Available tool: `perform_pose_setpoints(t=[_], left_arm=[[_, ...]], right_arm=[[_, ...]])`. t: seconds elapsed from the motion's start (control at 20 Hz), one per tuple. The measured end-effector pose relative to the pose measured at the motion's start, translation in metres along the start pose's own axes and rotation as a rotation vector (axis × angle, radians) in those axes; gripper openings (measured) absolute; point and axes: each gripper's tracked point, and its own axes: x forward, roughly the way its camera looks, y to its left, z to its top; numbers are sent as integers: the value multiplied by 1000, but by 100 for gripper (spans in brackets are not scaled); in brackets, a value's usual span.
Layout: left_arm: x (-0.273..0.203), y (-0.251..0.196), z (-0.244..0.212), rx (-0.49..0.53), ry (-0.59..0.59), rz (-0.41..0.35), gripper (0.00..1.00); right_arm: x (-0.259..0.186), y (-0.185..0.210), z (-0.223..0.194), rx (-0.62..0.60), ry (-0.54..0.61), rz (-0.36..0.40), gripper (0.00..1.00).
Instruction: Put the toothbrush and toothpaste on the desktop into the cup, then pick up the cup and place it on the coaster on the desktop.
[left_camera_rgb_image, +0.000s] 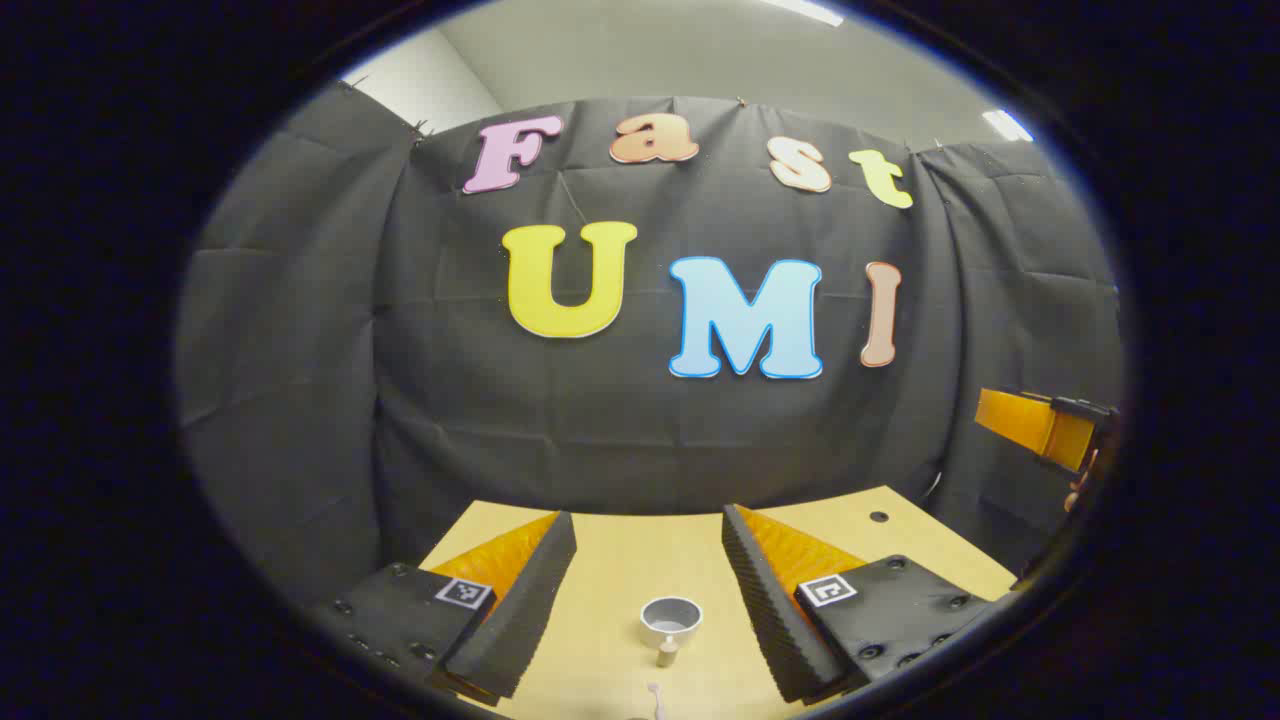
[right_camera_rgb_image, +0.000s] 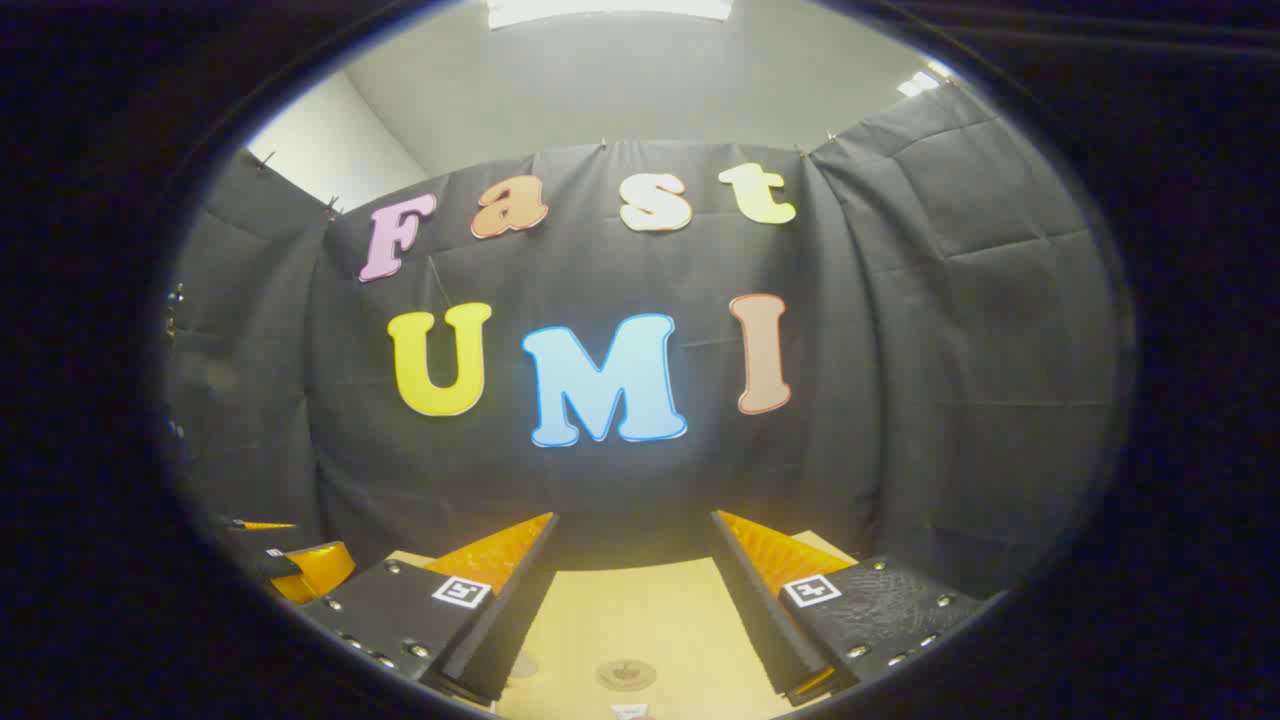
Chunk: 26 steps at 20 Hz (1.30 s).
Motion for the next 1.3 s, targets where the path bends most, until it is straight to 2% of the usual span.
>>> perform_pose_setpoints(t=[0.05,0.35,0.4,0.6,0.65,0.7,0.8,0.85,1.3], left_arm=[[3,0,5,-5,-10,-6,99],[16,1,12,20,-28,-6,95],[19,1,9,21,-19,-7,92],[32,-2,-3,18,16,-19,95],[35,-2,-6,24,24,-21,99],[39,-5,-12,31,38,-26,99],[48,-6,-24,37,74,-35,92],[51,-7,-35,36,100,-39,95],[64,3,-144,14,325,-41,96]], right_arm=[[1,3,-1,2,6,7,90],[12,17,-21,-44,75,48,90],[14,19,-24,-52,85,54,90],[21,21,-40,-59,136,70,91],[23,21,-44,-64,154,69,91],[24,20,-52,-71,176,69,91],[28,20,-67,-75,223,78,91],[28,21,-75,-74,254,84,91],[25,19,-173,-34,521,103,91]])
